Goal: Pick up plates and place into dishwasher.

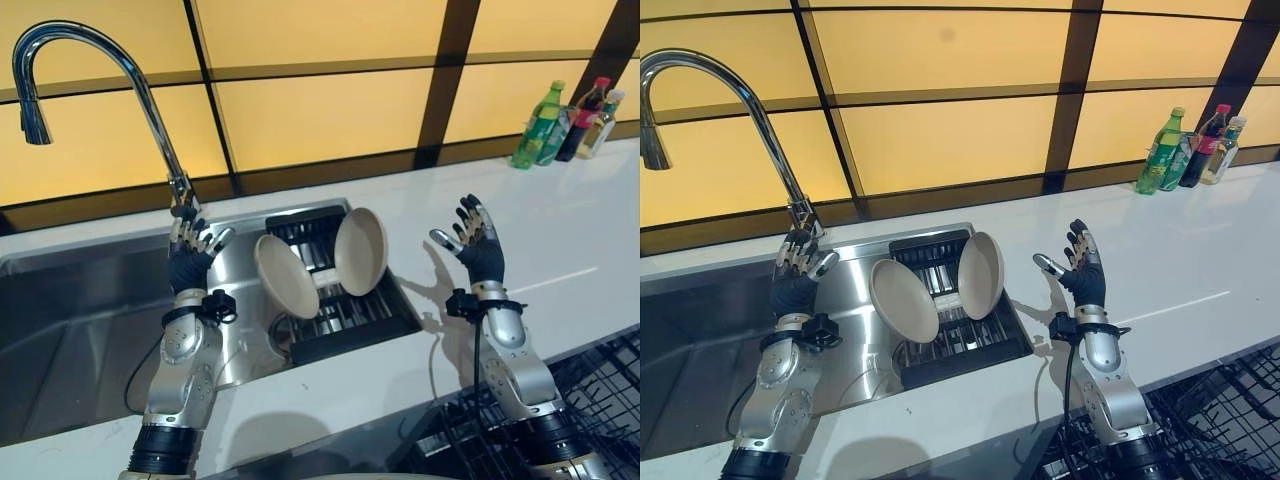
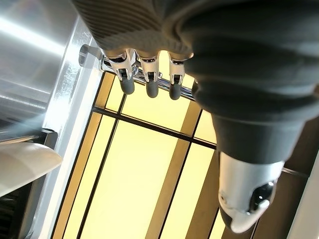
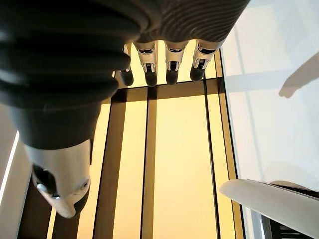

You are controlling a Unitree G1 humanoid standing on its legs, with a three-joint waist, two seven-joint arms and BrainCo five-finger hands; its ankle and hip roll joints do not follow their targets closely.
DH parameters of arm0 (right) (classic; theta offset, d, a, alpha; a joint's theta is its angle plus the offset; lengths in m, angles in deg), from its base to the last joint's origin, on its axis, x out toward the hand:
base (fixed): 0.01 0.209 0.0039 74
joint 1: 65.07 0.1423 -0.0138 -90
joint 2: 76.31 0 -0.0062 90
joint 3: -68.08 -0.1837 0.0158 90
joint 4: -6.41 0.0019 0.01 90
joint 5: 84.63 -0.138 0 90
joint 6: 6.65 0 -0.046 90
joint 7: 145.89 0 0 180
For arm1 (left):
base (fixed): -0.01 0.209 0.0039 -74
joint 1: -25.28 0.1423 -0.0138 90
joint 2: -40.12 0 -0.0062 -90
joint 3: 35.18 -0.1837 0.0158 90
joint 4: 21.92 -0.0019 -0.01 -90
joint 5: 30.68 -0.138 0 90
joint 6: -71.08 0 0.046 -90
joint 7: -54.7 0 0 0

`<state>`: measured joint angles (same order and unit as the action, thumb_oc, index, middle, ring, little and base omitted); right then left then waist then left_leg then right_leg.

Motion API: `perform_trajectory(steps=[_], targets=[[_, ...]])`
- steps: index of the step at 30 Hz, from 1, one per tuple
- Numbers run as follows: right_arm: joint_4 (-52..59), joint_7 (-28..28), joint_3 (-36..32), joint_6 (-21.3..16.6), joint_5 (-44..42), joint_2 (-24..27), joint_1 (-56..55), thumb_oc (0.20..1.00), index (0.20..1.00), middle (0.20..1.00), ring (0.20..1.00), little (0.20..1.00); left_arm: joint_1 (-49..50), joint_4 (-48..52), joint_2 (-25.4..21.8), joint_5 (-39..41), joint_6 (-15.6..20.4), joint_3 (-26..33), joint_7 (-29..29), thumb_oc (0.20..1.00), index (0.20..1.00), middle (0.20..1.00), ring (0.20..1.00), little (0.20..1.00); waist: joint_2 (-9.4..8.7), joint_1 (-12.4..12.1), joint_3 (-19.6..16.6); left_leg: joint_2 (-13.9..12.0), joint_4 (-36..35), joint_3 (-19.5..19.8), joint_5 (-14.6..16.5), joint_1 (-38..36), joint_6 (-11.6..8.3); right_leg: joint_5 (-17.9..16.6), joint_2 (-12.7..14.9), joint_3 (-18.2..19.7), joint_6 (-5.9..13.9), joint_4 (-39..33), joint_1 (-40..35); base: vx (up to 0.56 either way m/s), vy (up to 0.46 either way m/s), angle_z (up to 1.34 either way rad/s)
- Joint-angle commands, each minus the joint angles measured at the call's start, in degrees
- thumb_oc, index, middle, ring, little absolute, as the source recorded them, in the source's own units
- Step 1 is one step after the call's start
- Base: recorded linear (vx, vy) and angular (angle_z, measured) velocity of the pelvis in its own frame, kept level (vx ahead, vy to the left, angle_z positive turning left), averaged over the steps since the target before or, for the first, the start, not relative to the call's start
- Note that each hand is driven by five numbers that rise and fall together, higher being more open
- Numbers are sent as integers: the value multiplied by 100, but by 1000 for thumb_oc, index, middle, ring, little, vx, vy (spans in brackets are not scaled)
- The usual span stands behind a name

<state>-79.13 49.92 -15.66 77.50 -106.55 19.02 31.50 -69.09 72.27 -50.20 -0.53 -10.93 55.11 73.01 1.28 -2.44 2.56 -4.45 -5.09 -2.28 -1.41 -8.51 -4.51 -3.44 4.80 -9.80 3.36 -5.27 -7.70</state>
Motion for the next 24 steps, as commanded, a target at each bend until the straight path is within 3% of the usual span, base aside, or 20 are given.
perform_trajectory(steps=[1, 7, 16, 21, 24], targets=[[449, -53, -202, -174, 181, -42, 94, 1000, 1000, 1000, 1000, 1000, -144, 12, -318, 17, 42, 127, -135, 1000, 1000, 1000, 1000, 1000, -128, -19, -228, -21, 9, -171, 252, 3, 20, 218, 288, -93, 214, 27, -38, 0, 0, 0], [462, -87, -213, -140, 181, -23, 81, 1000, 1000, 1000, 1000, 1000, -115, 7, -347, -194, 131, 159, -279, 1000, 1000, 1000, 1000, 1000, -118, -16, -227, -12, 9, -168, 265, -5, 24, 224, 289, -77, 215, 27, -43, 0, 0, 0], [432, -172, -282, -120, 107, 84, -4, 1000, 1000, 1000, 1000, 1000, -86, -99, -749, -1058, 101, 365, -226, 1000, 1000, 1000, 1000, 1000, -102, -4, -254, -4, 9, -198, 275, -7, 23, 228, 300, -49, 233, 27, -30, 15, 7, 0], [409, -195, -282, -107, 10, 214, 32, 1000, 1000, 1000, 1000, 1000, -191, -338, -1223, -2123, 250, 515, -56, 1000, 1000, 1000, 1000, 1000, -81, 29, -265, -5, 9, -234, 275, -9, 15, 227, 313, -27, 242, 27, -15, 13, 12, 0], [373, -233, -293, -83, -121, 366, 51, 1000, 1000, 1000, 1000, 1000, -323, -657, -1801, -3353, 432, 591, 157, 1000, 1000, 1000, 1000, 1000, -50, 72, -298, -4, 9, -268, 277, -2, 17, 234, 320, 11, 255, 27, 5, 42, 38, -1]])
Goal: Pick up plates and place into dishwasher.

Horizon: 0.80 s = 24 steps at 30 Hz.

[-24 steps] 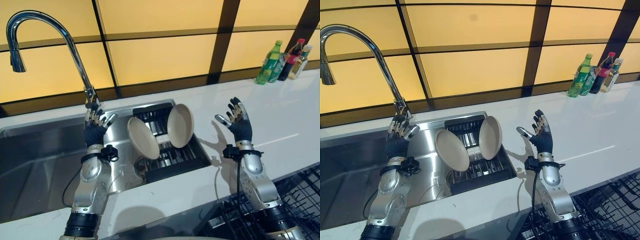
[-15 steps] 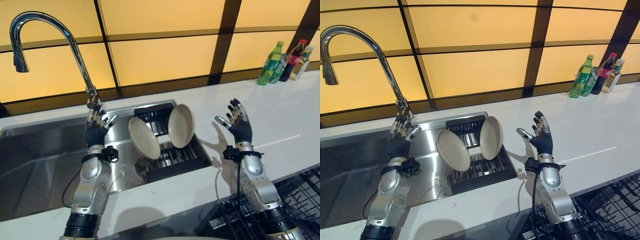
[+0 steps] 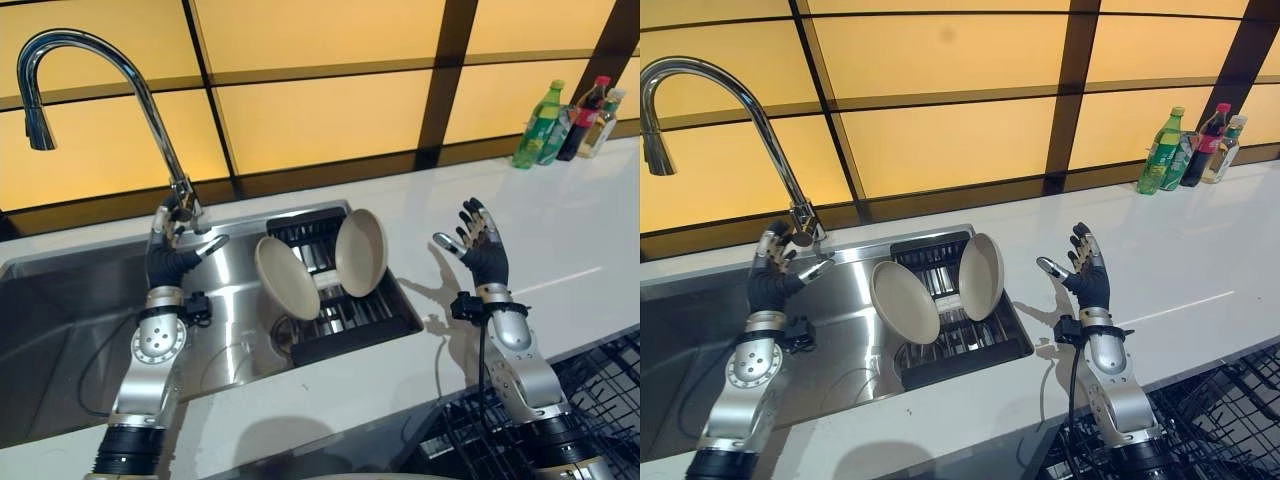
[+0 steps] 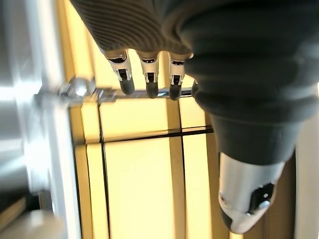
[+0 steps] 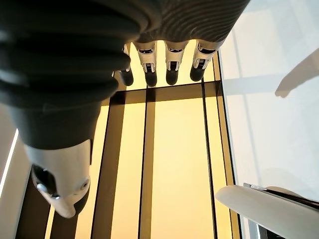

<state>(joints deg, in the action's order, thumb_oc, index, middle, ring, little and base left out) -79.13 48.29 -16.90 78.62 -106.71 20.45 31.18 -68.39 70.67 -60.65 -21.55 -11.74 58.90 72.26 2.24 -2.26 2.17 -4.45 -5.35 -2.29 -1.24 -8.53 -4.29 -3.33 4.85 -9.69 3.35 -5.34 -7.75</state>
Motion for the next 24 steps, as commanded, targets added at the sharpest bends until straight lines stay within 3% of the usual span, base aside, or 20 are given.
perform_trajectory(steps=[1, 6, 9, 19, 24], targets=[[378, -76, -168, -181, -131, 255, 89, 1000, 1000, 1000, 1000, 1000, -415, -558, -911, -1413, 529, 207, 257, 1000, 1000, 1000, 1000, 1000, -138, 64, -266, -6, 35, -276, 262, 1, -6, 224, 314, 11, 260, 34, 17, 39, 42, -2], [337, -166, -224, -175, -368, 577, 66, 1000, 1000, 1000, 1000, 1000, -488, -1077, -2076, -3059, 771, 120, 559, 1000, 1000, 1000, 1000, 1000, -56, 151, -277, 1, 35, -336, 243, 24, -4, 206, 323, 103, 291, 34, 76, 38, 55, -6], [296, -249, -260, -187, -431, 674, 48, 1000, 1000, 1000, 1000, 1000, -514, -1242, -2528, -3259, 913, 6, 693, 1000, 1000, 1000, 1000, 1000, -7, 212, -264, 7, 35, -381, 236, 34, 2, 195, 330, 163, 303, 34, 110, 37, 59, -4], [243, -437, -353, -170, -460, 760, -114, 1000, 1000, 1000, 1000, 1000, -478, -1319, -2816, -4306, 1267, -415, 1202, 1000, 1000, 1000, 1000, 1000, 14, 361, -208, 54, 35, -462, 267, 62, 42, 153, 337, 302, 343, 34, 202, 52, 42, -6], [213, -480, -348, -141, -477, 806, -163, 1000, 1000, 1000, 1000, 1000, -568, -1345, -3019, -4737, 1485, -795, 1002, 1000, 1000, 1000, 1000, 1000, 32, 446, -160, 70, 35, -538, 277, 69, 57, 116, 361, 377, 379, 34, 260, 61, 39, -9]])
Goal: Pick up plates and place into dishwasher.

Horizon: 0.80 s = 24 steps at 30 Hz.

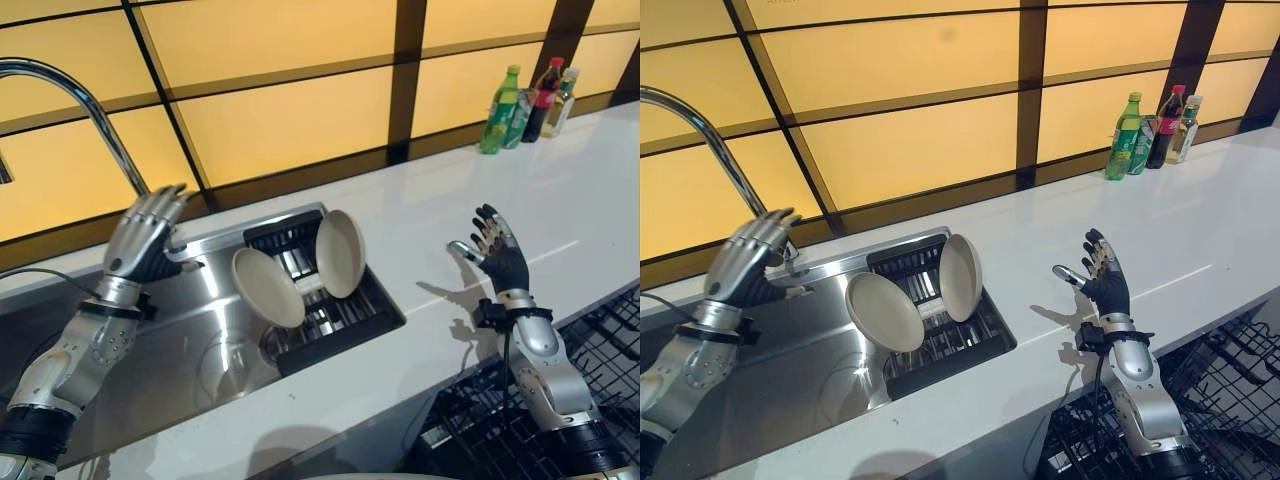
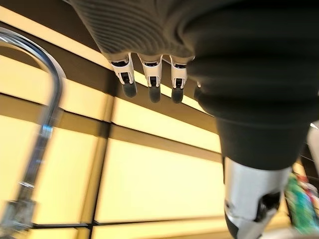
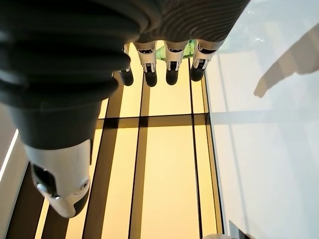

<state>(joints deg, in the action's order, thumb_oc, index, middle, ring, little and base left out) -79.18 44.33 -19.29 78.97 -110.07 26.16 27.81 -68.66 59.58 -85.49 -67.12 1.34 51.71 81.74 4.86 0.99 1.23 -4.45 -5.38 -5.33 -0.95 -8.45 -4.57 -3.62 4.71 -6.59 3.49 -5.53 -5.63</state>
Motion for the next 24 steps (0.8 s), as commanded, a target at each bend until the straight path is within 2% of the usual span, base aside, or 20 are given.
perform_trajectory(steps=[1, 8, 15, 24], targets=[[214, -91, -116, -171, -158, 246, 160, 1000, 1000, 1000, 1000, 1000, -550, -221, -581, -219, 203, -138, -25, 1000, 1000, 1000, 1000, 1000, -226, 135, -55, 74, 38, -252, 250, 60, 90, 136, 382, 78, 374, 53, 59, 67, 34, -9], [122, -82, -56, -232, -204, 347, 149, 1000, 1000, 1000, 1000, 1000, -813, -331, -904, -476, 289, -585, -295, 1000, 1000, 1000, 1000, 1000, -175, 228, 36, 123, 38, -318, 255, 86, 119, 85, 409, 179, 413, 53, 144, 39, 34, -4], [131, -146, -119, -236, -241, 363, 70, 1000, 1000, 1000, 1000, 1000, -748, -250, -1128, -714, 182, -477, -461, 1000, 1000, 1000, 1000, 1000, -152, 254, 55, 162, 38, -338, 287, 61, 152, 88, 436, 241, 450, 53, 142, 38, 17, -8], [115, -127, -109, -148, -308, 461, 130, 1000, 1000, 1000, 1000, 1000, -827, -204, -1086, -1313, 227, -639, -374, 1000, 1000, 1000, 1000, 1000, -91, 294, 148, 198, 38, -326, 253, 95, 152, 44, 473, 280, 467, 53, 193, 21, 19, 0]])
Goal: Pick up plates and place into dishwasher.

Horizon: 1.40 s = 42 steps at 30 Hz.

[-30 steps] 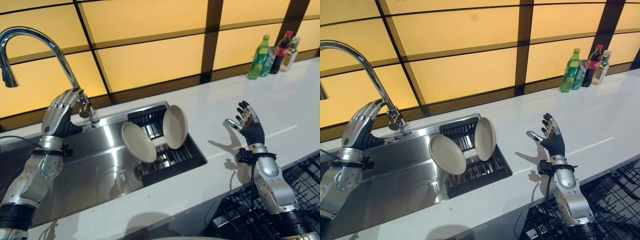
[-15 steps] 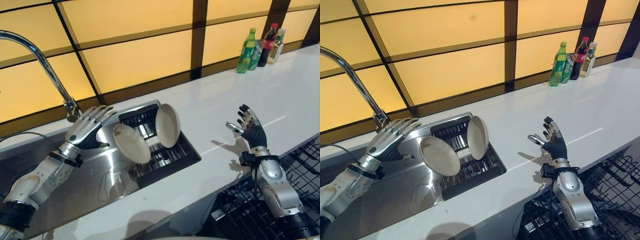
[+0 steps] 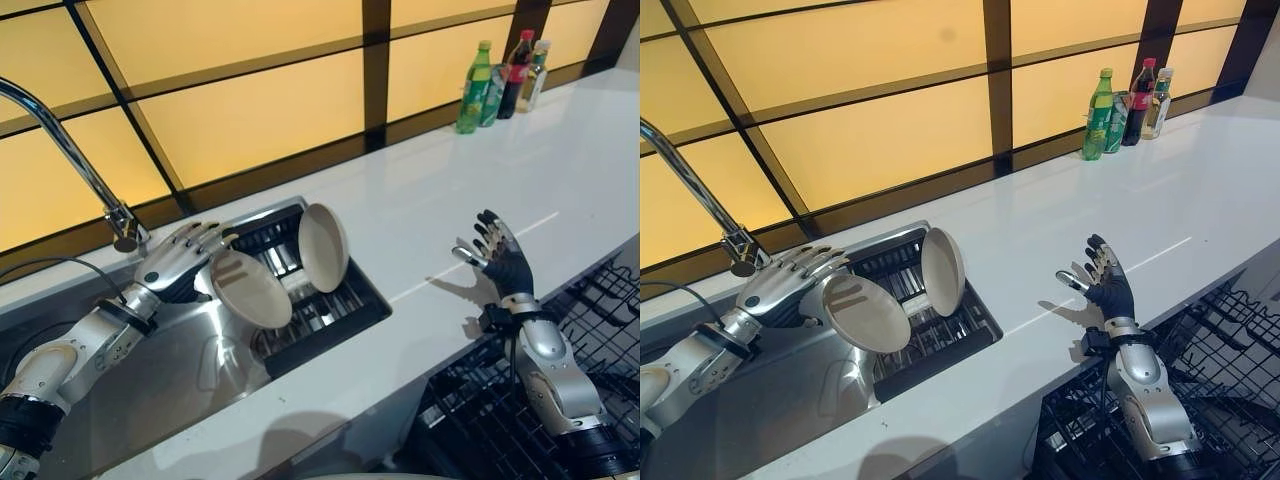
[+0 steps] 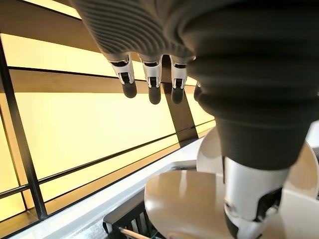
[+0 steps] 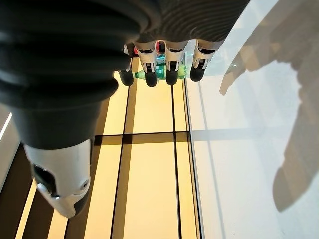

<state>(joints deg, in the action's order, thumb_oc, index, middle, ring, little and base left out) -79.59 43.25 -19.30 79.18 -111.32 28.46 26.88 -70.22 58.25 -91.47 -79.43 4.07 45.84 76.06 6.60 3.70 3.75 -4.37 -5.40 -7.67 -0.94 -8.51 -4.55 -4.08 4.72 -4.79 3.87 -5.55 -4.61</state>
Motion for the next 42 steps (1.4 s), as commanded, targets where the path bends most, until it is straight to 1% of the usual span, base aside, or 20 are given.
perform_trajectory(steps=[1, 9, 12, 17, 21, 23, 24, 25, 26, 27, 34, 42], targets=[[161, 1, -100, -151, -183, 250, 238, 1000, 1000, 1000, 1000, 1000, -689, -43, -454, -132, -42, -106, 197, 1000, 1000, 1000, 1000, 1000, -255, 28, -80, 198, 40, -84, 250, 114, 151, 86, 477, 116, 429, 55, 106, 6, 44, -2], [115, 31, -64, -217, -105, 259, 250, 1000, 1000, 1000, 1000, 1000, -788, -10, -298, -249, 21, -484, -46, 1000, 1000, 1000, 1000, 1000, -223, 77, 100, 231, 40, -46, 250, 161, 171, 62, 469, 216, 430, 55, 168, -2, 18, -4], [111, 27, -45, -226, -88, 235, 226, 1000, 1000, 1000, 1000, 1000, -811, -42, -236, -260, 42, -582, 23, 1000, 1000, 1000, 1000, 1000, -230, 92, 123, 221, 40, -52, 251, 153, 169, 62, 461, 230, 436, 55, 164, 3, 0, -1], [122, 22, -10, -249, -57, 176, 164, 1000, 1000, 1000, 1000, 1000, -836, -111, -103, -444, 124, -647, 424, 1000, 1000, 1000, 1000, 1000, -249, 111, 133, 208, 40, -63, 241, 133, 167, 67, 456, 252, 444, 55, 147, 21, 0, -1], [139, 23, -21, -248, -29, 172, 171, 1000, 1000, 1000, 1000, 1000, -857, -111, -30, -471, 184, -714, 286, 1000, 1000, 1000, 1000, 1000, -242, 126, 173, 216, 40, -60, 230, 144, 165, 51, 455, 278, 454, 55, 163, 0, 0, 0], [132, 34, -24, -260, -20, 175, 169, 1000, 1000, 1000, 1000, 1000, -842, -109, -11, -438, 203, -739, 92, 1000, 1000, 1000, 1000, 1000, -235, 131, 191, 226, 40, -58, 231, 137, 170, 51, 456, 290, 457, 55, 158, 0, 0, 0], [119, 21, -33, -260, -26, 181, 171, 1000, 1000, 1000, 1000, 1000, -833, -114, -34, -407, 193, -750, 3, 683, 683, 683, 683, 683, -230, 135, 194, 227, 40, -55, 231, 125, 169, 49, 461, 291, 461, 55, 146, 0, 0, 0], [121, 31, -22, -254, -25, 181, 172, 1000, 1000, 1000, 1000, 1000, -828, -111, -26, -389, 173, -763, -24, 429, 429, 429, 429, 429, -229, 136, 196, 231, 40, -52, 237, 112, 173, 56, 464, 293, 461, 55, 133, 0, 0, 0], [137, 35, -20, -238, -30, 182, 164, 1000, 1000, 1000, 1000, 1000, -830, -98, -27, -366, 163, -767, -73, 219, 219, 219, 219, 219, -229, 138, 193, 233, 40, -54, 239, 102, 175, 63, 466, 293, 463, 55, 119, 0, 0, 0], [153, 19, -34, -221, -36, 180, 151, 1000, 1000, 1000, 1000, 1000, -821, -86, -32, -375, 163, -745, -101, 200, 200, 200, 200, 200, -227, 136, 190, 230, 40, -60, 240, 89, 175, 72, 468, 291, 464, 55, 101, 0, 0, 0], [167, -71, -103, -196, 3, 117, 78, 1000, 1000, 1000, 1000, 1000, -690, 4, -26, -426, 232, -558, -228, 200, 200, 200, 200, 200, -224, 109, 155, 224, 40, -40, 246, 28, 167, 80, 491, 242, 480, 55, 31, 0, 0, 0], [210, -69, -128, -106, 16, 91, 18, 1000, 1000, 1000, 1000, 1000, -534, -14, 24, -565, 160, -508, -220, 200, 200, 200, 200, 200, -230, 74, 111, 223, 40, 9, 254, -12, 165, 106, 491, 206, 483, 55, -31, 0, 0, 0]])
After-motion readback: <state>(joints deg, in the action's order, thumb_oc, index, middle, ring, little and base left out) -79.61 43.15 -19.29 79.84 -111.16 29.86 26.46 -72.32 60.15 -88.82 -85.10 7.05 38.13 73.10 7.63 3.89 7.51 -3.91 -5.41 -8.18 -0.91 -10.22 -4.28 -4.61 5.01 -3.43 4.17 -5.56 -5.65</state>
